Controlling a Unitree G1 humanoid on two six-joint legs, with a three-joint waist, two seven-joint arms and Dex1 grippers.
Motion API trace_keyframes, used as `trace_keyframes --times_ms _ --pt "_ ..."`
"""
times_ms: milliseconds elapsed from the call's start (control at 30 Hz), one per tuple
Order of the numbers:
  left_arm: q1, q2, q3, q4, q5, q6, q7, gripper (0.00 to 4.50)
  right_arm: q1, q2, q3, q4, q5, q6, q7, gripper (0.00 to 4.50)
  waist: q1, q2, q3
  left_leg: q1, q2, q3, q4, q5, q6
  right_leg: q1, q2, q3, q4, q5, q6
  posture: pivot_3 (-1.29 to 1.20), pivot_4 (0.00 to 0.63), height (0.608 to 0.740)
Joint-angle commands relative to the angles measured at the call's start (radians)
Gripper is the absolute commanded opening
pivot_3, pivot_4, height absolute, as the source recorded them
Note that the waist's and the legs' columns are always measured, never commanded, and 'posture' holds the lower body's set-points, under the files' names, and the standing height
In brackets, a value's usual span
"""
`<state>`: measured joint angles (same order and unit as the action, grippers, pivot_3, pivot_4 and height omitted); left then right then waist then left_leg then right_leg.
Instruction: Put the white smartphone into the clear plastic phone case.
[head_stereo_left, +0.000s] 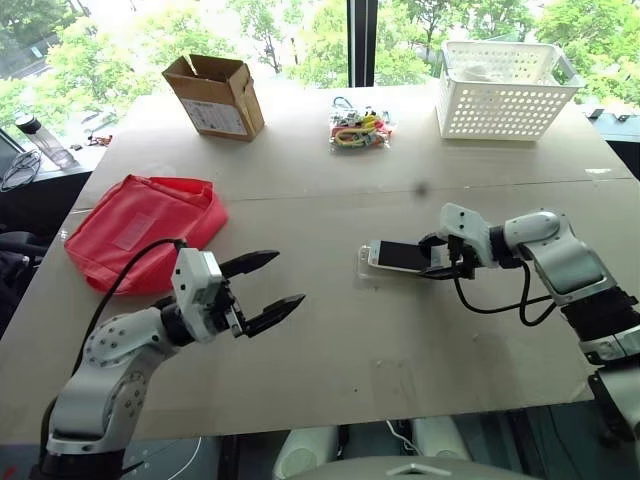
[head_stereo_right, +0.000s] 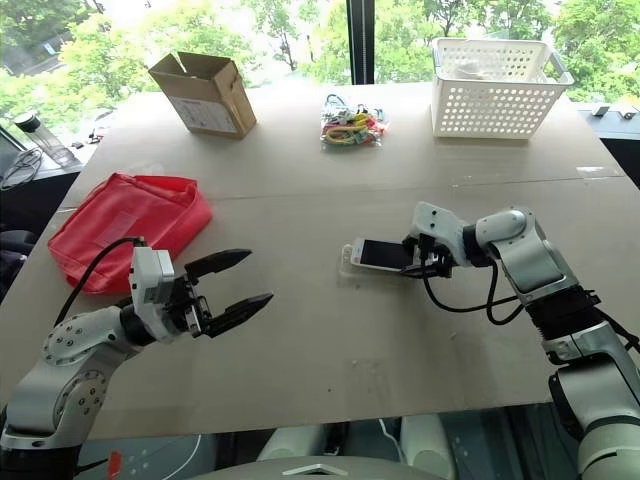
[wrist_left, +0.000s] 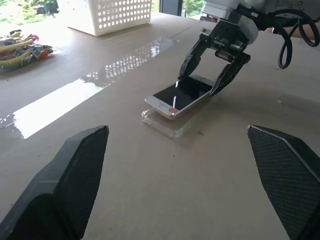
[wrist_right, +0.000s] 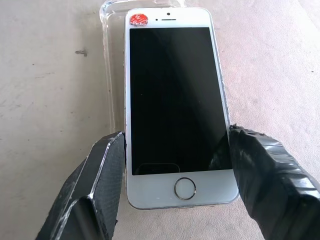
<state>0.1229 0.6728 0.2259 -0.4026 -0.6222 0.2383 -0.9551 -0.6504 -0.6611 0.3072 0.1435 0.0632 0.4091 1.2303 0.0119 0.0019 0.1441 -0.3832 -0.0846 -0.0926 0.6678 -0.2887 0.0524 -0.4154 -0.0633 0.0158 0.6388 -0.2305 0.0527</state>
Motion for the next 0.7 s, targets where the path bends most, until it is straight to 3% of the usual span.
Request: trace_keyframes --times_ms 33,700 --pt "-0.001 0.0 0.013 -0.045 -0.007 0.0 0.01 4.5 -0.007 -0.015 -0.023 -0.061 0.024 0.002 0.017 2.66 0.0 0.0 0.0 0.0 0.0 0.0 0.0 0.0 0.0 0.0 0.0 0.0 0.0 0.0 0.0 0.0 0.15 0.733" --pt "-0.016 0.005 0.005 -0.075 -0.007 0.039 0.032 4.5 0.0 -0.009 0.006 -0.061 -0.005 -0.022 0.011 2.66 0.0 0.0 0.0 0.0 0.0 0.0 0.0 0.0 0.0 0.0 0.0 0.0 0.0 0.0 0.0 0.0 0.15 0.733"
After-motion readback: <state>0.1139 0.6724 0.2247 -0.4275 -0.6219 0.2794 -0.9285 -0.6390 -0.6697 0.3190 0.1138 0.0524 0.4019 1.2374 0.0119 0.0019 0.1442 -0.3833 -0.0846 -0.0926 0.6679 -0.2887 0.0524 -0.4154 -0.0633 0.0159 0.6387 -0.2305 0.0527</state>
